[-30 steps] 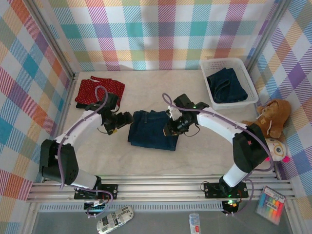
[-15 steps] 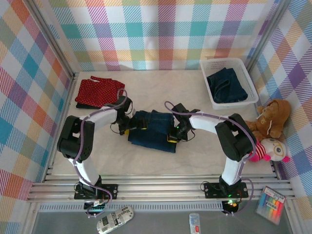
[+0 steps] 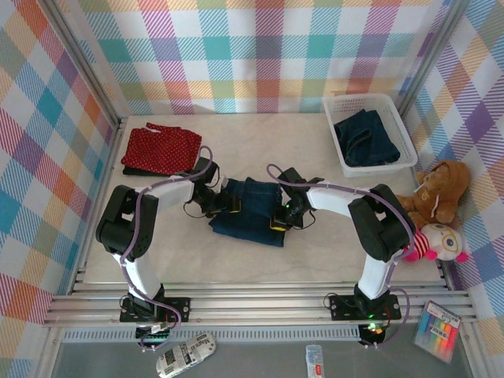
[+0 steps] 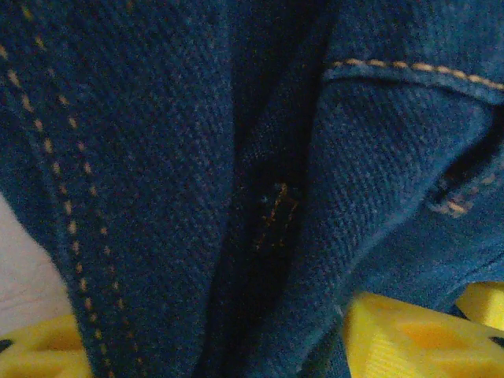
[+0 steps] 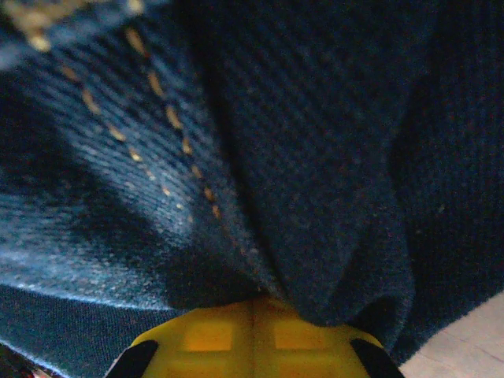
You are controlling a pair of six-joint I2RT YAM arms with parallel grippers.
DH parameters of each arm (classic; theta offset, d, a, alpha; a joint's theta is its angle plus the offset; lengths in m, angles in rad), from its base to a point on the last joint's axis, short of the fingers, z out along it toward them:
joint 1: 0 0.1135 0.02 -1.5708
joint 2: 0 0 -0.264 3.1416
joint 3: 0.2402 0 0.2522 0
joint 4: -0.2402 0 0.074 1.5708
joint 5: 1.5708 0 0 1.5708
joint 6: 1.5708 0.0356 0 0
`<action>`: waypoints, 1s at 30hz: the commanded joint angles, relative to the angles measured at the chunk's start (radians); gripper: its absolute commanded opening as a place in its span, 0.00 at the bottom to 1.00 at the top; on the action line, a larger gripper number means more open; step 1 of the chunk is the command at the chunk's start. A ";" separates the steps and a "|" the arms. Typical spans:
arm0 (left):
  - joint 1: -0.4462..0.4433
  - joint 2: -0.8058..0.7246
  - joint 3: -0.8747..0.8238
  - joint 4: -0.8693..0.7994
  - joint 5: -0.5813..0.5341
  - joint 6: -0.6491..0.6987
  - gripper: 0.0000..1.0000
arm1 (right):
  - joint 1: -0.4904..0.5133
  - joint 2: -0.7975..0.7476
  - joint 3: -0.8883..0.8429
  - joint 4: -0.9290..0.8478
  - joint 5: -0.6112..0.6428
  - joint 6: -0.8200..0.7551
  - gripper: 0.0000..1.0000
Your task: Fold and stack the skirts
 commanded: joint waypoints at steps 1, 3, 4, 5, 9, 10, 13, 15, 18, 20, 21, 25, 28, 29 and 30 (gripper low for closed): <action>-0.023 0.033 -0.029 0.099 0.073 0.001 0.44 | 0.002 0.040 -0.057 -0.039 0.087 0.011 0.00; -0.024 0.036 -0.035 0.104 0.062 0.001 0.28 | 0.002 0.030 -0.061 -0.030 0.083 0.010 0.00; -0.023 0.039 -0.034 0.103 0.057 0.001 0.23 | 0.002 0.026 -0.061 -0.023 0.078 0.008 0.00; -0.024 0.043 -0.034 0.102 0.056 0.001 0.19 | 0.003 0.017 -0.061 -0.012 0.070 0.005 0.00; -0.024 0.041 -0.036 0.091 0.032 0.003 0.00 | 0.002 -0.024 -0.049 0.022 0.049 0.007 0.04; -0.026 0.037 -0.037 0.087 0.014 0.004 0.00 | 0.001 -0.038 -0.045 0.034 0.041 0.012 0.08; -0.029 0.014 -0.032 0.067 -0.041 0.010 0.00 | 0.001 -0.098 -0.020 0.049 0.054 0.055 0.34; -0.037 -0.004 -0.016 0.029 -0.123 0.026 0.00 | 0.001 -0.166 -0.010 0.053 0.108 0.080 0.52; -0.043 -0.021 0.001 -0.009 -0.201 0.060 0.00 | -0.007 -0.260 -0.004 0.037 0.203 0.093 1.00; -0.044 -0.022 0.020 -0.031 -0.223 0.080 0.00 | -0.019 -0.311 0.004 0.007 0.268 0.093 0.99; -0.048 -0.019 0.036 -0.052 -0.247 0.091 0.00 | -0.027 -0.335 0.007 -0.011 0.301 0.092 0.99; -0.077 0.001 0.149 -0.182 -0.450 0.143 0.00 | -0.059 -0.411 -0.004 -0.029 0.399 0.094 0.99; -0.102 0.019 0.249 -0.275 -0.604 0.209 0.00 | -0.099 -0.434 -0.012 -0.030 0.401 0.085 0.99; -0.105 0.028 0.281 -0.304 -0.652 0.231 0.00 | -0.111 -0.436 -0.010 -0.036 0.398 0.084 0.99; -0.104 0.036 0.308 -0.327 -0.700 0.249 0.00 | -0.121 -0.438 -0.010 -0.038 0.393 0.082 0.99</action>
